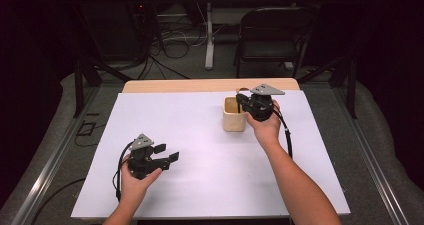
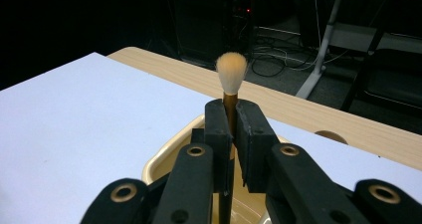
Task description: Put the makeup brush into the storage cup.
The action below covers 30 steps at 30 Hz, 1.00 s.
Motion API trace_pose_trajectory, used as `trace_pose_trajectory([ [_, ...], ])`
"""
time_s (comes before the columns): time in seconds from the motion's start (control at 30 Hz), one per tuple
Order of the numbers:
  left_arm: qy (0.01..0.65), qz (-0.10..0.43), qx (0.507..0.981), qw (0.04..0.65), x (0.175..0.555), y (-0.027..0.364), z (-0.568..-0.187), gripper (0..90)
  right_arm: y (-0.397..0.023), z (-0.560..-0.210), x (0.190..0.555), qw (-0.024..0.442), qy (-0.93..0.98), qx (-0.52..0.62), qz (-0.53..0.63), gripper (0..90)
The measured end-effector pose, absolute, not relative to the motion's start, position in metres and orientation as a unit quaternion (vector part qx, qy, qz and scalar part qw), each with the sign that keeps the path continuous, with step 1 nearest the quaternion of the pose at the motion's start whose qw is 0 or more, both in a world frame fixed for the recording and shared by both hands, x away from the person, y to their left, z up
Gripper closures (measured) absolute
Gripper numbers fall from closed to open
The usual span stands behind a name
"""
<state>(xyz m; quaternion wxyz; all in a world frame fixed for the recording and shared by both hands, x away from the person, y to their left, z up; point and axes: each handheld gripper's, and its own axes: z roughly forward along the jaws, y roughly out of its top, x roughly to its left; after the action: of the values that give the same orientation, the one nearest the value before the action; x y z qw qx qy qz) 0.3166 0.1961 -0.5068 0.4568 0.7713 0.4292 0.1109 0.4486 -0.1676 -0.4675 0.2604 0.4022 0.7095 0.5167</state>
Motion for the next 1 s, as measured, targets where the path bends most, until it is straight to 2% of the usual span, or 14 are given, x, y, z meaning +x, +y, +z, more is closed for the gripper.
trace_pose_trajectory([
  [0.73,0.43,0.11,0.771,0.456,0.3165,0.1963,-0.5069,35.4,-0.1686,-0.4724,0.4474,0.247,0.721,0.405,0.506,83.6],
  [0.8,0.429,0.111,0.771,0.456,0.3165,0.1966,-0.5069,35.4,-0.1682,-0.4736,0.4474,0.242,0.724,0.407,0.501,78.4],
  [1.0,0.429,0.111,0.772,0.456,0.3165,0.1966,-0.5069,35.4,-0.1666,-0.4728,0.4461,0.247,0.728,0.408,0.493,54.7],
])
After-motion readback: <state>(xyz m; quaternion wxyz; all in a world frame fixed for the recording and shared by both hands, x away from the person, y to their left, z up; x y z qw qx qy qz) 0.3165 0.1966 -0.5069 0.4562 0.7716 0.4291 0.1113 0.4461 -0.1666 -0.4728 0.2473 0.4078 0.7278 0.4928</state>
